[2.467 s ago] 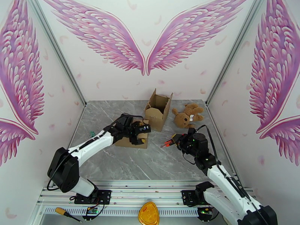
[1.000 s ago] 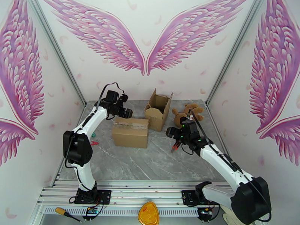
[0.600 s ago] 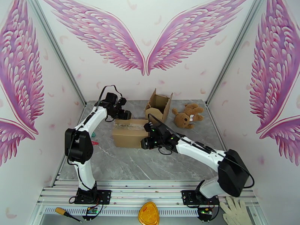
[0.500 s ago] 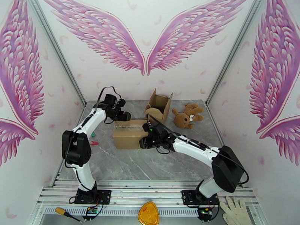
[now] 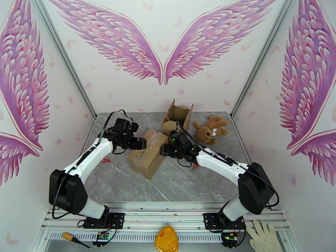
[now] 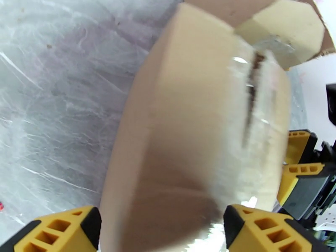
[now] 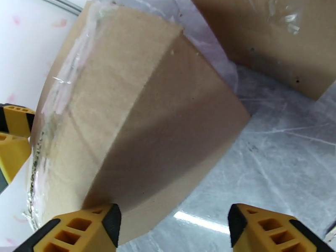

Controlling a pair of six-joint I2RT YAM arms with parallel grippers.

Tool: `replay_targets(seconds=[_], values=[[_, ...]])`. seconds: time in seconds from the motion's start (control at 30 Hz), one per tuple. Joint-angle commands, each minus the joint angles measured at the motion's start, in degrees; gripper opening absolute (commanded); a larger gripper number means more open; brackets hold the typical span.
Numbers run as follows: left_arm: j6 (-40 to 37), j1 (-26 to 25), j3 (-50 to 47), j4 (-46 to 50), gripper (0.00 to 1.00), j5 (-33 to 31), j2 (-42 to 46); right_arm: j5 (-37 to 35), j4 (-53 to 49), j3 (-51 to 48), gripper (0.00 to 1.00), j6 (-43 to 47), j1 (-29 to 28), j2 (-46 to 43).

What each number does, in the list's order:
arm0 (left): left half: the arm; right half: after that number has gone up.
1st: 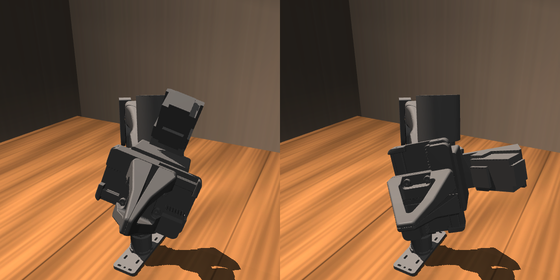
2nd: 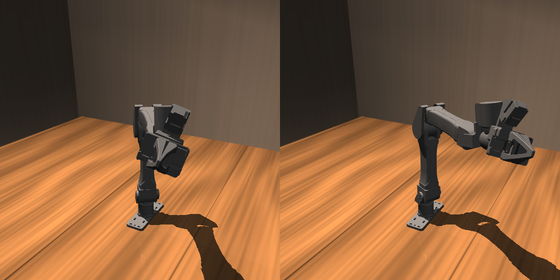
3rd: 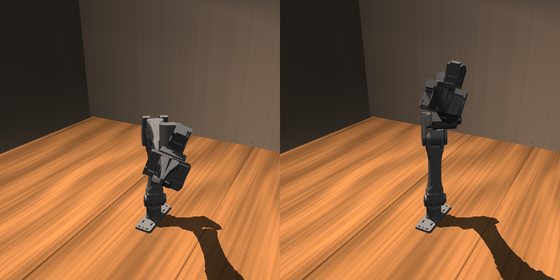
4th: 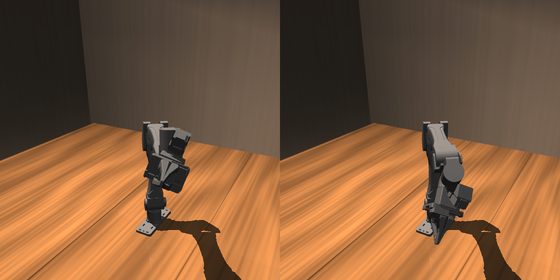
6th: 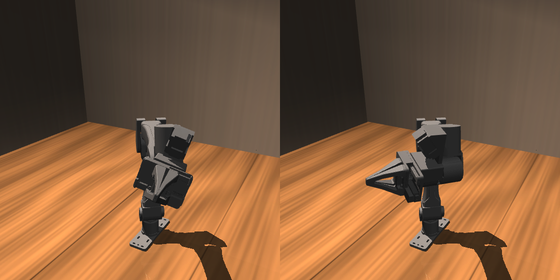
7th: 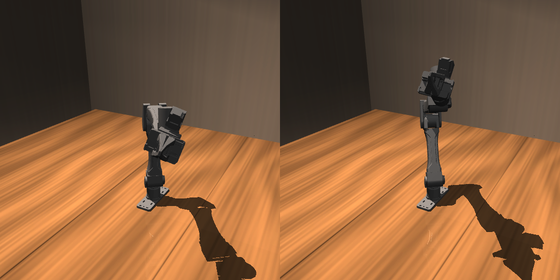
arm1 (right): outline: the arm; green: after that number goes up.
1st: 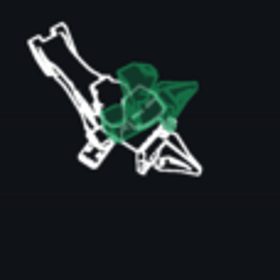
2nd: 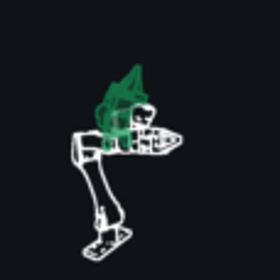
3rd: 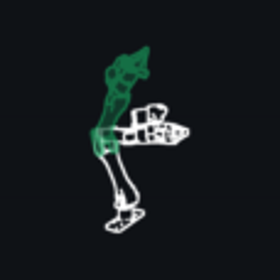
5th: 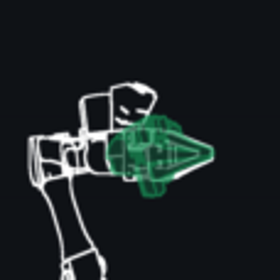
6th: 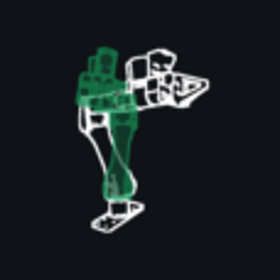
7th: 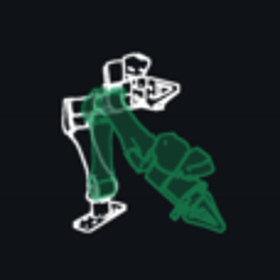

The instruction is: Unpack the express box

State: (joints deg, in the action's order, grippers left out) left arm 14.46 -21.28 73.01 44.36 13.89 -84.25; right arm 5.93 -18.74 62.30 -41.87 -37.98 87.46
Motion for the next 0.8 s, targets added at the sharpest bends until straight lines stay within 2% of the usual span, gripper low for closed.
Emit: replay_targets(seconds=[0.0, 0.13, 0.2, 0.4, 0.6, 0.77], values=[[-3.1, -4.0, 3.1, 1.1, 0.87, -11.1, 2.4, -3.6, 1.4, -0.1, 0.8, -6.3, -0.5, -3.0], [-4.3, -7.6, 6.5, 4.5, 0.88, -17.8, 0.6, -6.3, -2.1, 5.5, 0.81, -5.4, -1.4, -0.9], [-4.9, -8.7, 6.6, 5.1, 0.88, -19.1, 0.2, -8.4, -4.8, 8.9, 0.81, -5.8, -1.8, 1.2], [-7.4, -9.9, 4.7, 6.4, 0.9, -23.0, 0.3, -7.1, -12.1, 19.8, 0.83, -3.8, -2.7, 11.3], [-9.9, -10.0, 5.0, 7.6, 0.92, -22.7, -2.3, -9.9, -23.6, 28.0, 0.82, -3.1, -3.8, 19.0], [-10.6, -10.1, 4.5, 6.7, 0.94, -19.5, -4.0, -10.5, -24.0, 26.9, 0.77, -3.4, -4.3, 20.1]])
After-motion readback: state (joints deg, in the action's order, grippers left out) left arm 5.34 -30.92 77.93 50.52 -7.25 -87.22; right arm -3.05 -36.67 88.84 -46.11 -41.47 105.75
